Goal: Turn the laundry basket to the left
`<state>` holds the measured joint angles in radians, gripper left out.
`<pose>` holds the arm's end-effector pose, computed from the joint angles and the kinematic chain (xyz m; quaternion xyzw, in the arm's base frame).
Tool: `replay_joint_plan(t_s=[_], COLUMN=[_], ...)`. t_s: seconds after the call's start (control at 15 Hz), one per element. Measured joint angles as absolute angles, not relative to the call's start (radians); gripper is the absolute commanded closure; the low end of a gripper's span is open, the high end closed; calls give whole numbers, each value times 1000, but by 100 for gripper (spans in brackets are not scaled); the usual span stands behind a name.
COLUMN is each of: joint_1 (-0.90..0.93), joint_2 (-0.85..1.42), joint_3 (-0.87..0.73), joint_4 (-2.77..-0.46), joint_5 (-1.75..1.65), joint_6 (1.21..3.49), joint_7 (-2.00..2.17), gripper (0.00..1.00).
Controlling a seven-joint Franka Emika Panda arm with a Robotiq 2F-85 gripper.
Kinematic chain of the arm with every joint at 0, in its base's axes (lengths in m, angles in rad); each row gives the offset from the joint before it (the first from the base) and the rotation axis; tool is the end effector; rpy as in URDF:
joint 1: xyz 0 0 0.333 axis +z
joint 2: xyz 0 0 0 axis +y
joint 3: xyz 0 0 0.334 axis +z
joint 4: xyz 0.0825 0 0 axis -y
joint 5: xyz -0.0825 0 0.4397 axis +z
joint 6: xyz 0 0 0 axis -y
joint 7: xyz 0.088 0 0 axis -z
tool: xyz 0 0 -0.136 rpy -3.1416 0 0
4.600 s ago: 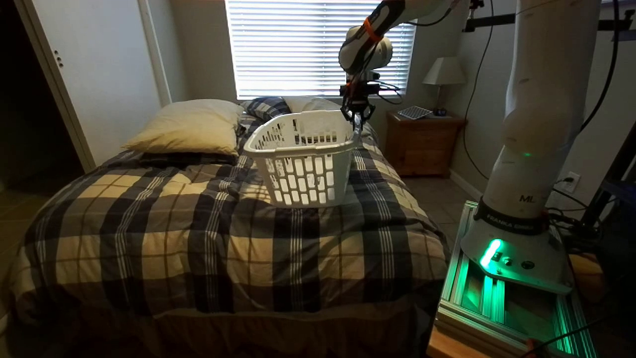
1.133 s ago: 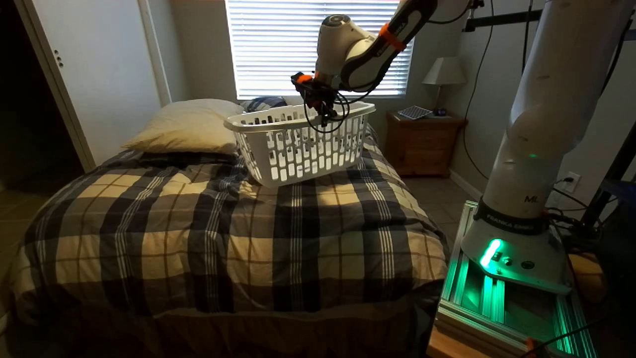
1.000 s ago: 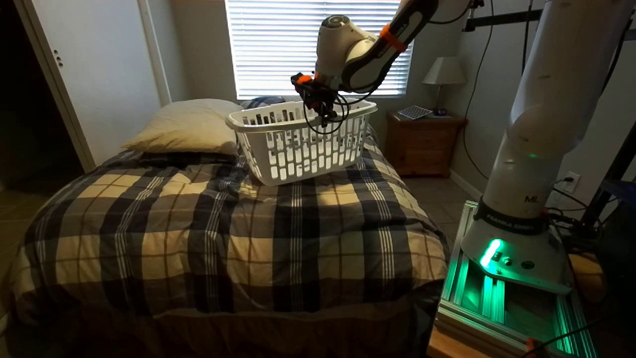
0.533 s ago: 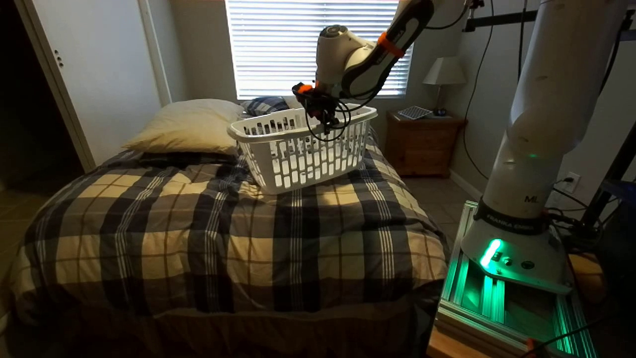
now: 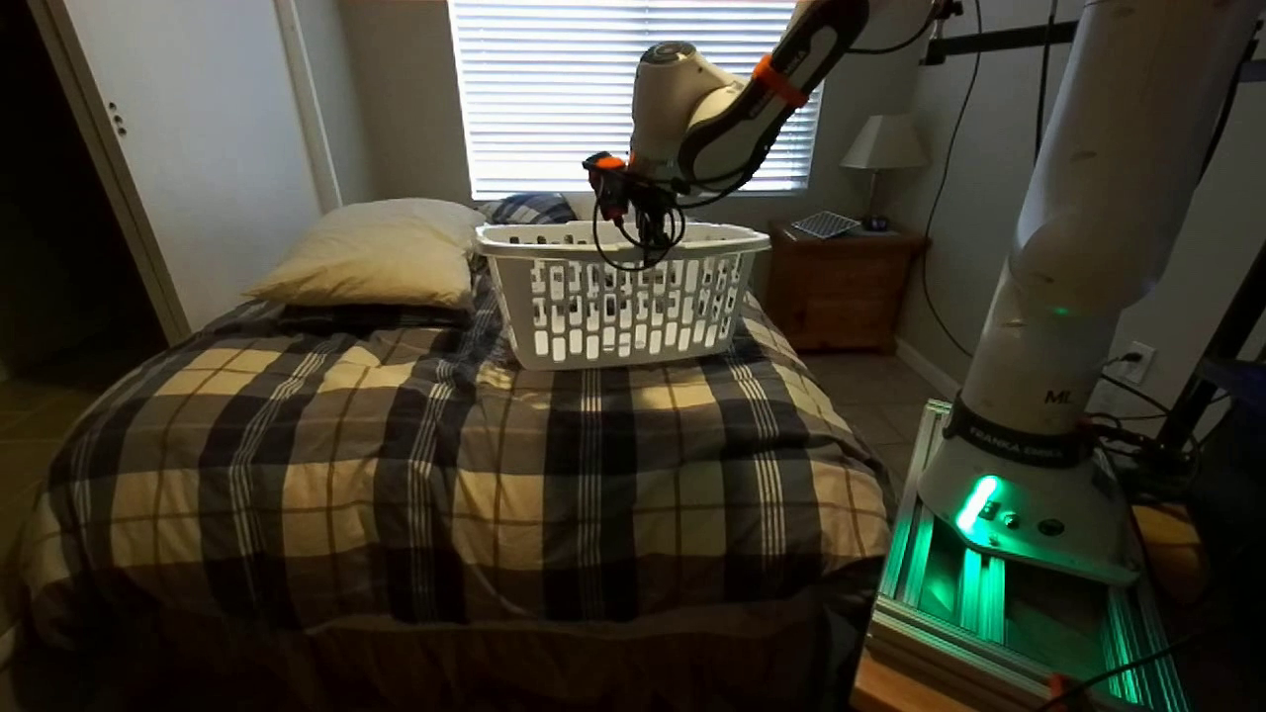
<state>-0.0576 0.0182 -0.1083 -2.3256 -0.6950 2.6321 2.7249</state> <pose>0.5754 -0.0896 0.3104 -0.3847 0.8891 -0.2380 0.0694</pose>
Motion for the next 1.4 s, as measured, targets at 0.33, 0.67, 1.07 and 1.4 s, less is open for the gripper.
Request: replay_joint_plan(t_s=[0.33,0.67,1.07,1.4], joint_1=[-84,-95,-71,-73], joint_2=[-21,-41,-48,-96], joint_3=[-121,-109,-62,-68], joint_4=[-2291,-2270,-2319,-2331], joint_5=[-664,-709,-691,-610], joint_6=[2624,2630,2669,2694], joint_7=[2705,2710,2577,2238], gripper=[20,0,0,0])
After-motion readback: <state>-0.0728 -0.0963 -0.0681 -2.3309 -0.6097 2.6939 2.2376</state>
